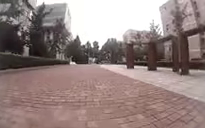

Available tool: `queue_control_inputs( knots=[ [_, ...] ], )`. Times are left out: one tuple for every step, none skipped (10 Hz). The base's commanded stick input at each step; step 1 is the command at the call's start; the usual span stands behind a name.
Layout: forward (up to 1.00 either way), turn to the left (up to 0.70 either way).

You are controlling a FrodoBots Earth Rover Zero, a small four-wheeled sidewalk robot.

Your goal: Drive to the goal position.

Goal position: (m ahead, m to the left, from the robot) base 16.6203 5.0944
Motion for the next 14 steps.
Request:
queue_control_inputs(
  knots=[
    [0.63, 0.00],
    [0.63, 0.00],
    [0.63, 0.00],
    [0.63, 0.00],
    [0.51, 0.00],
    [0.23, 0.00],
    [0.20, 0.00],
    [0.12, 0.00],
    [0.00, 0.00],
    [0.00, 0.00],
    [0.00, 0.00],
    [0.07, 0.00],
    [0.42, 0.00],
    [0.57, 0.00]
  ],
)
